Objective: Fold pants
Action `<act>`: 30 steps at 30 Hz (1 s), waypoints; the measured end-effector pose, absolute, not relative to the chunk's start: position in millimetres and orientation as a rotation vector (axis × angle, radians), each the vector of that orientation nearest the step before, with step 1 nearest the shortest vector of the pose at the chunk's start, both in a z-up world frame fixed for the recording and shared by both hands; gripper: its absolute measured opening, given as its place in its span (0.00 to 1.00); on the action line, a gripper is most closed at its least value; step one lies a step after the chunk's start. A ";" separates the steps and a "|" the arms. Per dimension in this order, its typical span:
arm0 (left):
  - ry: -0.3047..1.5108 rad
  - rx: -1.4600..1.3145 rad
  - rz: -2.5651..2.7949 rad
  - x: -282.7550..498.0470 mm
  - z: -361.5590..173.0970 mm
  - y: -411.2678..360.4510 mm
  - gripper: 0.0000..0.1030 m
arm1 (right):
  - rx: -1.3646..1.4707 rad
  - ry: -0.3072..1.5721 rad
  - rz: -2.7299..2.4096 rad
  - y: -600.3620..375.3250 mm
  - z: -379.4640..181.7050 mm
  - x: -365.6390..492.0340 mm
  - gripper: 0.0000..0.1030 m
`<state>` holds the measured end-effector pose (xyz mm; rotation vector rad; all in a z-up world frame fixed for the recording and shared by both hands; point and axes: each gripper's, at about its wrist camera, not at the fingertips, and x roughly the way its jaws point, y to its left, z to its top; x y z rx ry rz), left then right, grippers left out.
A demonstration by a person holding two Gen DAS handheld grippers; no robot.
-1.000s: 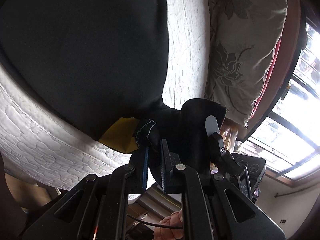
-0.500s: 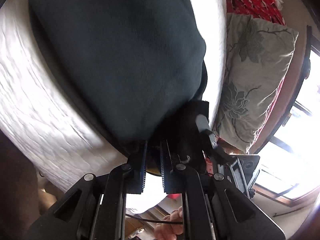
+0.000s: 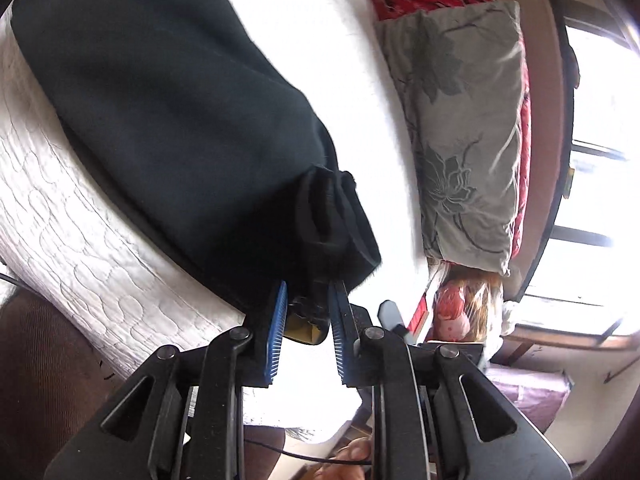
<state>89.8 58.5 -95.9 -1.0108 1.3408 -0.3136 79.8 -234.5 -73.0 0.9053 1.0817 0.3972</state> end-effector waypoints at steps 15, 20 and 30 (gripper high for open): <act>1.384 -0.731 -0.326 88.2 -94.7 28.8 0.24 | 1.375 1.038 0.366 -256.6 -133.0 14.6 0.57; 1.421 -0.727 -0.344 106.7 -101.2 16.7 0.24 | 1.489 0.966 0.265 -261.8 -149.6 22.1 0.54; 1.500 -0.652 -0.306 122.0 -136.1 -7.0 0.23 | 1.553 0.944 0.095 -298.4 -186.6 -3.0 0.05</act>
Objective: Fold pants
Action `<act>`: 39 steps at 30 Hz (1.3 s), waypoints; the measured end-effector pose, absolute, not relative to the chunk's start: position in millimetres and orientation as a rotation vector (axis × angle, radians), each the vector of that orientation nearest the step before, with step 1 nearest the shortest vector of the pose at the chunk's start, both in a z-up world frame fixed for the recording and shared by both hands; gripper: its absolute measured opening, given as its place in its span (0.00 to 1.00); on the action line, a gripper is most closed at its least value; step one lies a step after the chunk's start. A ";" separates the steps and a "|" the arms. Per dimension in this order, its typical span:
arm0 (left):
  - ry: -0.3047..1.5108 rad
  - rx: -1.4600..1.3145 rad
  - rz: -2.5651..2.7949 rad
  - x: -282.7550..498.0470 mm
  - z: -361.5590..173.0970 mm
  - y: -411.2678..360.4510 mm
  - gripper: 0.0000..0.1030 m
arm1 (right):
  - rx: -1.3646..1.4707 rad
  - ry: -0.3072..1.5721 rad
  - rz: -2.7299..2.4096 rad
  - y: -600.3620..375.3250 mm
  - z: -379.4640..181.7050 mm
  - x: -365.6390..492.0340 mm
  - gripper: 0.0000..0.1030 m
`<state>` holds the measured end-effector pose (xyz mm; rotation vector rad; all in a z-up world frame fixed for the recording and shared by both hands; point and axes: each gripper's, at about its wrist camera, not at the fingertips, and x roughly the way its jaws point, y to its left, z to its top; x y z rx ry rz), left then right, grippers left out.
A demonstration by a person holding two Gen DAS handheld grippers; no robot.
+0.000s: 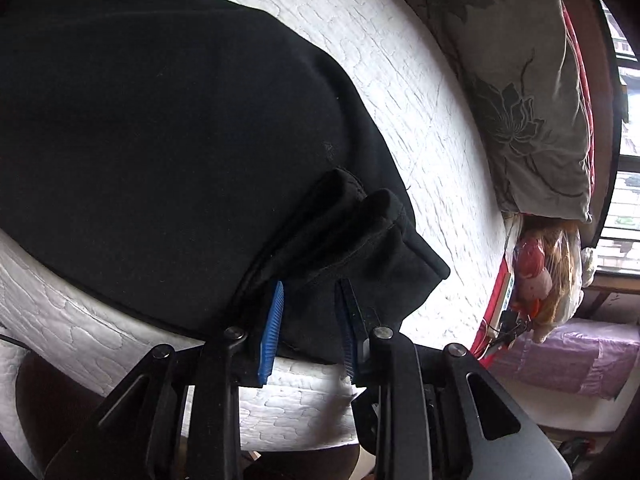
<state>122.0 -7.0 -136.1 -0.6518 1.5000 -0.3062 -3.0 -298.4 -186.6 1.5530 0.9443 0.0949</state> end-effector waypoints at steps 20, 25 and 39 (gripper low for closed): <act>1.491 -0.759 -0.407 117.0 -116.1 2.9 0.36 | 1.405 0.851 0.074 -296.0 -107.8 -19.0 0.29; 1.497 -0.657 -0.371 125.9 -126.9 -13.9 0.36 | 1.270 0.825 0.146 -289.9 -99.1 14.2 0.36; 1.314 -0.697 -0.432 121.3 -74.4 97.7 0.36 | 1.123 0.895 0.109 -284.3 -113.4 21.1 0.29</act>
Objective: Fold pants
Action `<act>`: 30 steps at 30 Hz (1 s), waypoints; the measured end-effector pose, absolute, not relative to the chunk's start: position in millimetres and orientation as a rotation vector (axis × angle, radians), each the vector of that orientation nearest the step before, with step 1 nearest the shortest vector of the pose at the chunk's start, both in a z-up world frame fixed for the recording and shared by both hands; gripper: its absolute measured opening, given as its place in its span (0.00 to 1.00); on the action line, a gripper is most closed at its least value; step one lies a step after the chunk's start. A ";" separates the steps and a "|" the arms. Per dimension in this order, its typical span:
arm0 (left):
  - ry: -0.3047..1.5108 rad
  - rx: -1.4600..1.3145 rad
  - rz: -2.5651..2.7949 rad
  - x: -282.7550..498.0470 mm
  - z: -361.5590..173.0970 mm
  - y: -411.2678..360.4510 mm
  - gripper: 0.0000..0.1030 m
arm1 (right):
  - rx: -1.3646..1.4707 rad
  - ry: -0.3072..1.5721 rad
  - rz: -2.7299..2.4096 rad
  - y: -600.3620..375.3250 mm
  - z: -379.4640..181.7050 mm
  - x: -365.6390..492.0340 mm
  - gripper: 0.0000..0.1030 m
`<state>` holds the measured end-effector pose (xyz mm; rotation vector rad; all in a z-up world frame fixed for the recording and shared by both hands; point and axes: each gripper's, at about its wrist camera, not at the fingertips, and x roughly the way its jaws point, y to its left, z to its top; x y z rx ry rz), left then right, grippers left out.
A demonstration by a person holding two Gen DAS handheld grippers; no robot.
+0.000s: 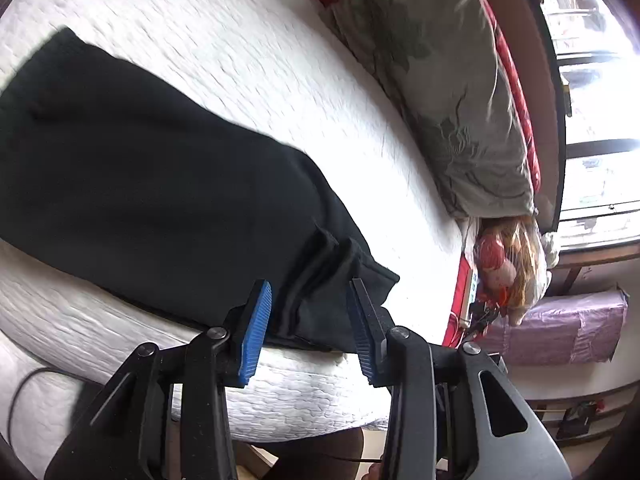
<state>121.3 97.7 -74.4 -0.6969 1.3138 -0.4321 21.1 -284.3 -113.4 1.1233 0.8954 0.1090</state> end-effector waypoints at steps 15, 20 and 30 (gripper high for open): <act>1.453 -0.564 -0.482 235.1 -98.5 268.8 0.57 | 0.598 1.126 0.373 -78.2 -85.2 41.5 0.36; 1.544 -0.375 -0.569 272.0 -117.7 232.1 0.57 | 0.505 1.151 0.389 -39.1 -82.9 46.9 0.36; 1.577 -0.162 -0.883 280.5 -122.9 202.4 0.78 | 0.395 1.155 0.386 12.4 -73.3 72.1 0.36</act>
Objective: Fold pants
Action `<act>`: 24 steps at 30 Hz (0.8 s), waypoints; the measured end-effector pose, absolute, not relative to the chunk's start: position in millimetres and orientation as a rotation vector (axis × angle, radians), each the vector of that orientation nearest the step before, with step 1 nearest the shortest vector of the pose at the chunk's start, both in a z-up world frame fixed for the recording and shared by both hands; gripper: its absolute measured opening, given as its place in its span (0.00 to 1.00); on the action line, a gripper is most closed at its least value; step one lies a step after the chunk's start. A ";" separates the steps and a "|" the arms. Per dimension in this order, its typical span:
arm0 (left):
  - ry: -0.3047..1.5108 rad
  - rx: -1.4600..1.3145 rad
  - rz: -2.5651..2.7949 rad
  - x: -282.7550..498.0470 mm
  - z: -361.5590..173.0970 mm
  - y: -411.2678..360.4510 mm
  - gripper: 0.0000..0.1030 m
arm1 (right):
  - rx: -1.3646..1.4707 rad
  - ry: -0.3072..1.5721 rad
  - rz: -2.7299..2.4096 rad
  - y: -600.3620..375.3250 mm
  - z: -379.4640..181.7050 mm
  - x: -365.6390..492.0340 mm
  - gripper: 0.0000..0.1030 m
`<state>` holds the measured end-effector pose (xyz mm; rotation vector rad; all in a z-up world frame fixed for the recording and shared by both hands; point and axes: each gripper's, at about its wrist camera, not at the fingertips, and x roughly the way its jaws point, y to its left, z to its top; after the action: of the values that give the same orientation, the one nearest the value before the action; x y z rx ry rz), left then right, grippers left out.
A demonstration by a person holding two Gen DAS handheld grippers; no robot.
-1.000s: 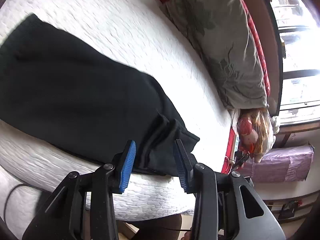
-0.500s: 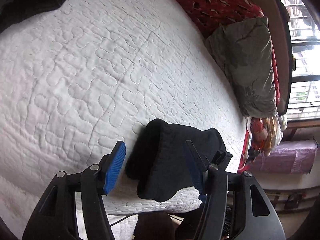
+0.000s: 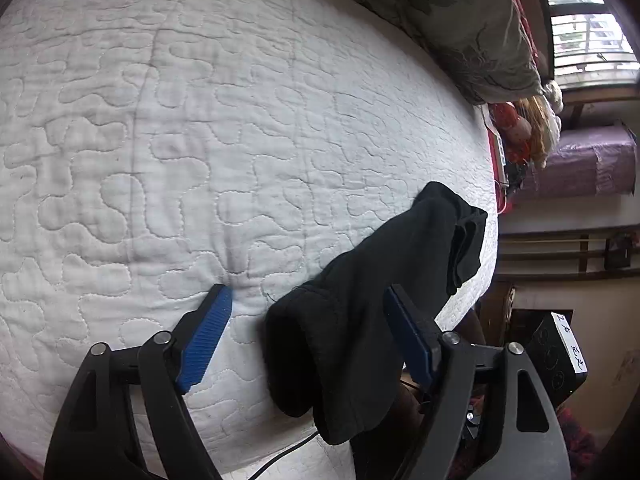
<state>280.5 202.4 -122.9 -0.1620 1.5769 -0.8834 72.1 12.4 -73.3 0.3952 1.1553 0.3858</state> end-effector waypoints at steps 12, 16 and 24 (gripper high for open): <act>1.651 -0.275 -0.905 276.2 -124.8 195.0 0.70 | 0.106 1.087 0.377 97.0 -61.8 88.2 0.48; 1.706 -0.344 -0.897 285.1 -132.9 199.0 0.70 | -0.104 0.997 0.324 138.7 -64.5 91.2 0.57; 1.676 -0.422 -0.818 274.1 -129.7 205.9 0.30 | -0.285 0.979 0.248 163.9 -98.0 109.0 0.49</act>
<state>274.1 205.9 -129.7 -0.4224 1.6763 -0.8183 109.0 163.9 -98.0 -0.2851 0.9788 0.2475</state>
